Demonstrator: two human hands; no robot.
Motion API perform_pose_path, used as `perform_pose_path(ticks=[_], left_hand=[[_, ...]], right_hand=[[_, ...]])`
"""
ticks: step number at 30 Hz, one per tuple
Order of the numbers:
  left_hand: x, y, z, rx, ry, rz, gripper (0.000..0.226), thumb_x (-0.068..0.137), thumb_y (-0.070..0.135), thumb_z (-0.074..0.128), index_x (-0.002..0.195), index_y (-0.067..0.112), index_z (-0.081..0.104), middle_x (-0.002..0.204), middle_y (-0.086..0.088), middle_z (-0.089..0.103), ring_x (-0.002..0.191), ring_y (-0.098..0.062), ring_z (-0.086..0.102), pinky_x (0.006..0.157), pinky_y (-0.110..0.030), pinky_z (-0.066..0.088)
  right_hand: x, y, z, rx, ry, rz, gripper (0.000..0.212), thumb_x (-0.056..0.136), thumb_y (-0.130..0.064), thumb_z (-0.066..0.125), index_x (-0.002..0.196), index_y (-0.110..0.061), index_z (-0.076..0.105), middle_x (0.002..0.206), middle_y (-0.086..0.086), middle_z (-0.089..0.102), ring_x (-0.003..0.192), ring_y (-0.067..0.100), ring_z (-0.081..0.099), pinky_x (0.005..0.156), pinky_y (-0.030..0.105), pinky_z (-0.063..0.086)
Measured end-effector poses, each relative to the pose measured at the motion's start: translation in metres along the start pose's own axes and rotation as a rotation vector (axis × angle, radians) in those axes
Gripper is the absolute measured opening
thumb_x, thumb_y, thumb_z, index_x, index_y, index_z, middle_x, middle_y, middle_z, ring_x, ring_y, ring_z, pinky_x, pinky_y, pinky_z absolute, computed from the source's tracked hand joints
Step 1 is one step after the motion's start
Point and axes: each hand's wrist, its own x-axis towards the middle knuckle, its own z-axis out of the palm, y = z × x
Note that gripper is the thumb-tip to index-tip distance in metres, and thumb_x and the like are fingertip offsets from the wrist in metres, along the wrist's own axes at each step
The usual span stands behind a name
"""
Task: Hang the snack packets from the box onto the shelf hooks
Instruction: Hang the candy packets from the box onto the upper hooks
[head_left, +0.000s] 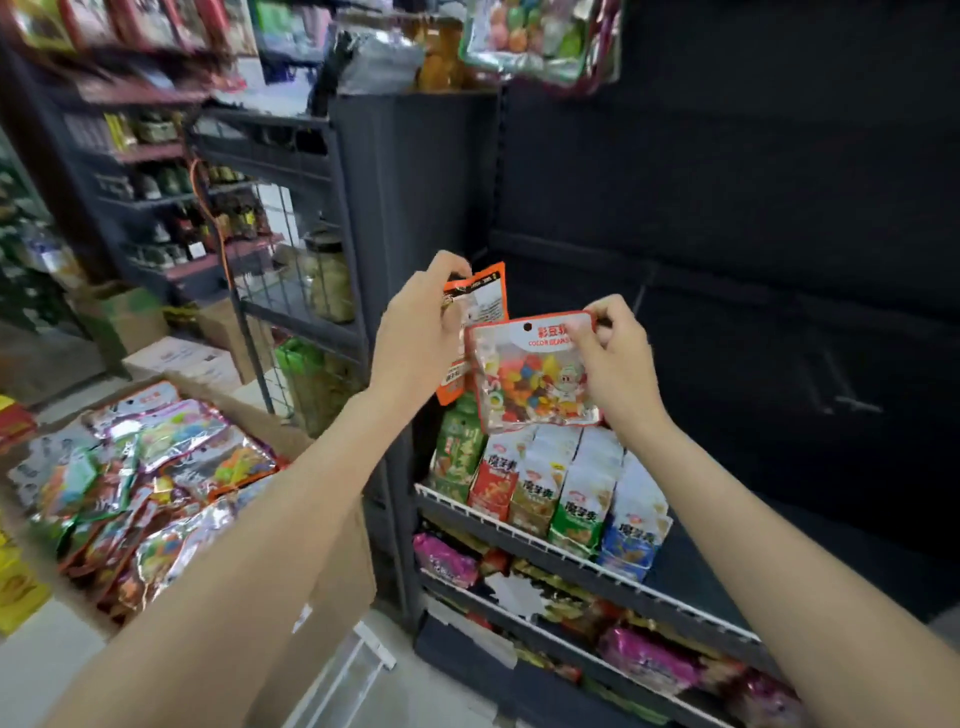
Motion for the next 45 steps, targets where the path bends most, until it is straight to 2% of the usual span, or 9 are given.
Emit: perform_pose_path(ticks=[4,9,14,19,27,30,36,39,45], left_hand=[[0.034,0.045,0.003,0.037,0.059,0.157,0.022,0.088,0.001,0.051,0.089,0.014,0.068,0.093,0.005,0.053,0.079,-0.018,0.057,0.071,-0.038,0.048],[0.072,0.104,-0.004,0.217,0.081,0.301,0.023,0.095,0.012,0.046,0.104,0.01,0.067,0.109,0.0,0.054,0.083,-0.02,0.058,0.062,-0.039,0.047],[0.107,0.146,-0.004,0.302,0.122,0.285,0.023,0.095,0.013,0.046,0.105,0.012,0.066,0.113,-0.003,0.053,0.094,-0.024,0.058,0.071,-0.041,0.047],[0.141,0.173,-0.002,0.301,0.139,0.22,0.024,0.094,0.014,0.047,0.101,0.005,0.069,0.113,-0.01,0.054,0.095,-0.028,0.058,0.073,-0.038,0.048],[0.165,0.189,-0.008,0.113,0.118,0.087,0.031,0.089,0.017,0.061,0.117,0.005,0.061,0.126,-0.012,0.047,0.112,-0.025,0.051,0.08,-0.023,0.032],[0.166,0.185,-0.013,0.128,0.131,0.106,0.032,0.089,0.013,0.06,0.12,0.006,0.06,0.128,-0.012,0.046,0.115,-0.025,0.049,0.086,-0.024,0.034],[0.162,0.179,-0.017,0.152,0.19,0.245,0.031,0.09,0.006,0.057,0.12,0.009,0.058,0.122,-0.006,0.046,0.096,-0.014,0.051,0.077,-0.018,0.034],[0.165,0.176,-0.019,0.125,0.213,0.289,0.029,0.089,0.003,0.055,0.117,0.01,0.056,0.118,-0.009,0.047,0.096,-0.019,0.053,0.076,-0.022,0.038],[0.174,0.165,-0.019,0.066,0.243,0.308,0.027,0.091,0.002,0.052,0.114,0.016,0.056,0.112,-0.006,0.049,0.091,-0.011,0.041,0.075,-0.02,0.033]], right_hand=[[0.011,-0.031,-0.05,-0.056,0.169,-0.195,0.013,0.097,-0.01,0.043,0.101,-0.02,0.051,0.073,-0.004,0.055,0.056,0.008,0.047,0.052,0.021,0.037],[0.036,-0.067,-0.09,-0.105,0.312,-0.286,0.03,0.091,0.003,0.039,0.085,-0.014,0.063,0.082,-0.006,0.064,0.073,-0.001,0.057,0.061,0.01,0.038],[0.058,-0.097,-0.123,-0.031,0.43,-0.339,0.023,0.09,-0.001,0.047,0.086,-0.016,0.063,0.079,-0.011,0.061,0.07,-0.008,0.054,0.062,0.005,0.04],[0.087,-0.119,-0.14,-0.084,0.355,-0.391,0.019,0.091,-0.006,0.055,0.109,-0.012,0.059,0.107,-0.003,0.057,0.085,-0.005,0.053,0.063,0.0,0.041],[0.118,-0.139,-0.135,-0.137,0.293,-0.552,0.035,0.089,-0.002,0.059,0.122,-0.011,0.052,0.109,-0.003,0.05,0.09,0.0,0.05,0.073,0.001,0.041],[0.126,-0.145,-0.132,-0.142,0.313,-0.544,0.037,0.09,-0.002,0.058,0.126,-0.01,0.051,0.109,-0.004,0.047,0.09,-0.003,0.049,0.07,-0.002,0.038],[0.136,-0.145,-0.129,-0.154,0.347,-0.491,0.04,0.092,-0.004,0.057,0.13,-0.01,0.049,0.116,0.0,0.047,0.101,0.001,0.042,0.067,-0.008,0.031],[0.138,-0.146,-0.127,-0.173,0.352,-0.486,0.039,0.092,-0.005,0.057,0.13,-0.01,0.049,0.115,-0.001,0.046,0.1,0.001,0.041,0.065,-0.008,0.031],[0.147,-0.143,-0.13,-0.186,0.338,-0.395,0.036,0.094,-0.008,0.055,0.13,-0.012,0.051,0.114,-0.002,0.044,0.099,0.002,0.042,0.058,-0.007,0.035]])
